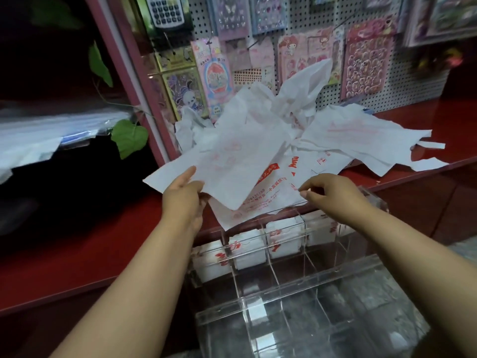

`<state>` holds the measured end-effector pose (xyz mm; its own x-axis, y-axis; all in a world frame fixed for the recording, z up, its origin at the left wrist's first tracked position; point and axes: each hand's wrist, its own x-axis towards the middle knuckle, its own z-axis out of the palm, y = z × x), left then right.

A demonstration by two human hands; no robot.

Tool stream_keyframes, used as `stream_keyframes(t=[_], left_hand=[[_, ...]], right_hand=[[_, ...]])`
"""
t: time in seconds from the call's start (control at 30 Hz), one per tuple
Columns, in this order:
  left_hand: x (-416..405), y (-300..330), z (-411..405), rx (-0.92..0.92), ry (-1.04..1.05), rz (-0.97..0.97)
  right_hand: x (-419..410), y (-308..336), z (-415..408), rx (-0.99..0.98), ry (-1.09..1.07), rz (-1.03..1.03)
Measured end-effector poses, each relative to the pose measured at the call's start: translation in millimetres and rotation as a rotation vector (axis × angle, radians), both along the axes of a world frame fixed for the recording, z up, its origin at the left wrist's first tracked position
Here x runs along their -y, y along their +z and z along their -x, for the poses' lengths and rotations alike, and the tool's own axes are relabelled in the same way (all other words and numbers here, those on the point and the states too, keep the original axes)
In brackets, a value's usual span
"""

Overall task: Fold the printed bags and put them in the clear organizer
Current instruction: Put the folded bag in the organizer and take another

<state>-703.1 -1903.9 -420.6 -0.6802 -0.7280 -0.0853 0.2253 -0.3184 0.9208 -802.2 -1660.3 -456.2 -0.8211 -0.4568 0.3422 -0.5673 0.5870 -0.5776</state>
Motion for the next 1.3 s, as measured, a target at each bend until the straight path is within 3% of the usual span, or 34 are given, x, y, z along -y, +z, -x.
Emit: stream_keyframes(t=[0.13,0.27,0.4,0.5,0.63,0.77,1.0,1.17,1.3], left_hand=[[17.1,-3.6,-58.8,0.145,-0.203,-0.024],[33.9,-13.9,-106.6,0.431,-0.432,0.162],[41.6,-27.2,-124.9,0.525,-0.473,0.236],[47.7,-35.9,-129.2,0.521,-0.479,0.214],[55.3,-41.9,-134.9,0.512,-0.490,0.222],[60.8,-45.6,-136.8,0.521,-0.519,0.220],[58.2,-46.9,-133.0,0.426,-0.333,0.242],[57.1,-32.8,-137.3,0.302,-0.288,0.248],[57.6,-25.4,-140.8,0.251,-0.209,0.387]], right_hand=[[-3.6,12.4,-7.0,-0.032,-0.127,0.202],[-8.6,15.1,-17.5,0.053,-0.276,0.416],[-11.2,-3.1,-29.5,0.265,-0.330,0.155],[-6.4,-23.9,-33.6,0.429,-0.260,0.038],[-3.3,-31.9,-40.9,0.461,-0.213,0.074],[6.2,-39.1,-56.0,0.633,-0.055,0.081],[15.4,-45.7,-61.8,0.465,0.111,0.232],[9.9,-14.6,-62.8,0.582,0.141,0.540],[5.5,-4.5,-62.4,0.480,0.137,0.515]])
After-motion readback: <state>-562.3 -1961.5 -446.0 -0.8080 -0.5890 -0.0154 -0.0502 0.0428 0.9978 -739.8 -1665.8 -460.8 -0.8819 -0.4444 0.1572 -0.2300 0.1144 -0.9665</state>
